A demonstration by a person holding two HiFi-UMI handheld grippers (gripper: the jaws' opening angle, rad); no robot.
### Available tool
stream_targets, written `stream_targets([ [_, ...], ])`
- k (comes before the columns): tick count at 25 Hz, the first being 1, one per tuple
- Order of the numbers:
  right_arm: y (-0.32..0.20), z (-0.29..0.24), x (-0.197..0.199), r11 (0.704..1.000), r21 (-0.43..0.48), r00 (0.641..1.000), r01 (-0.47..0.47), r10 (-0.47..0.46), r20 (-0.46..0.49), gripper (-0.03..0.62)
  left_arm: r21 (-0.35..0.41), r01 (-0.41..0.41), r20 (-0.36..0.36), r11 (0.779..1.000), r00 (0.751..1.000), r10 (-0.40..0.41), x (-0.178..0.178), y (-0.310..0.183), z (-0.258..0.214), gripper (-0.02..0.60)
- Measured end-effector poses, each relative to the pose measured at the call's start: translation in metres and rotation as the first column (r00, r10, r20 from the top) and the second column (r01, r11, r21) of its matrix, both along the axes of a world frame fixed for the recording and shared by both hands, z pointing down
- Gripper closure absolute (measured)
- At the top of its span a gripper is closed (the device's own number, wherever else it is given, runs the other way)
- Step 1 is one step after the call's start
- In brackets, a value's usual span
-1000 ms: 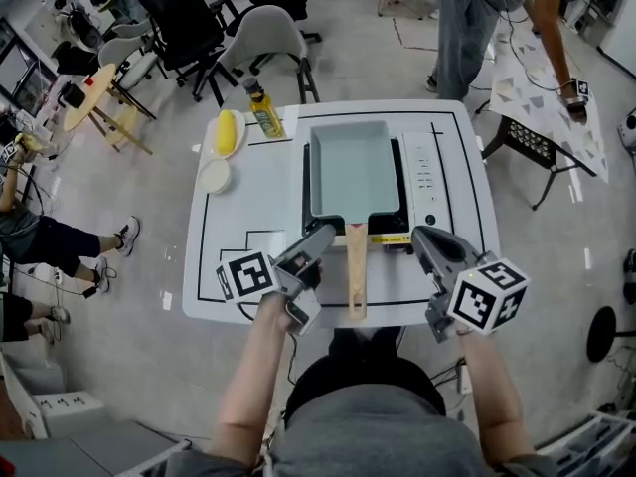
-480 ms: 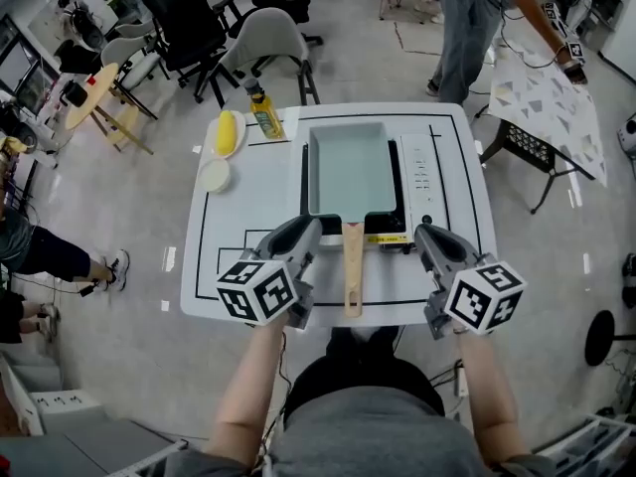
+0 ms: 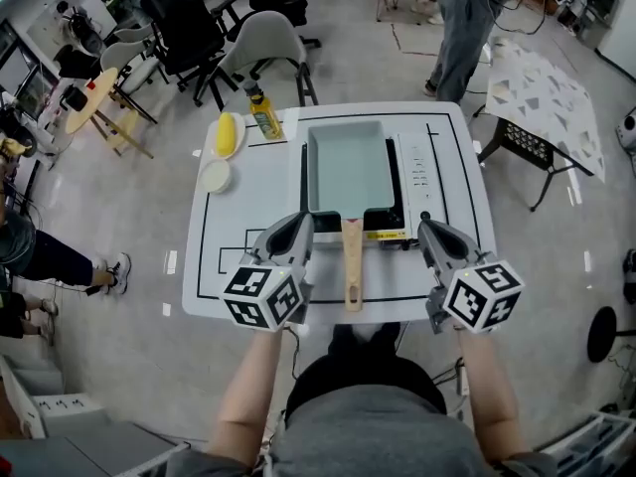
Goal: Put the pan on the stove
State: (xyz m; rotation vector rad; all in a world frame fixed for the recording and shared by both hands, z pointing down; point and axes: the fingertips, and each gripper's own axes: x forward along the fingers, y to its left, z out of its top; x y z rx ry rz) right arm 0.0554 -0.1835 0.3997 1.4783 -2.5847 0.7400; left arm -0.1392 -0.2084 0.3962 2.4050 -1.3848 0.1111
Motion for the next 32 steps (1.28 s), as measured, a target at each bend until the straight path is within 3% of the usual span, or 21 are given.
stream_targets([
  [11, 0.003, -0.003, 0.000, 0.998, 0.061, 0.999, -0.019, 0.022, -0.043, 0.591, 0.045, 0.013, 0.010, 0.999, 1.000, -0.013, -0.005, 0.004, -0.010, 0.575],
  [32, 0.001, -0.005, 0.000, 0.995, 0.085, 0.996, -0.044, 0.050, -0.069, 0.591, 0.055, 0.026, 0.003, 0.998, 1.000, -0.026, -0.014, 0.007, -0.011, 0.575],
])
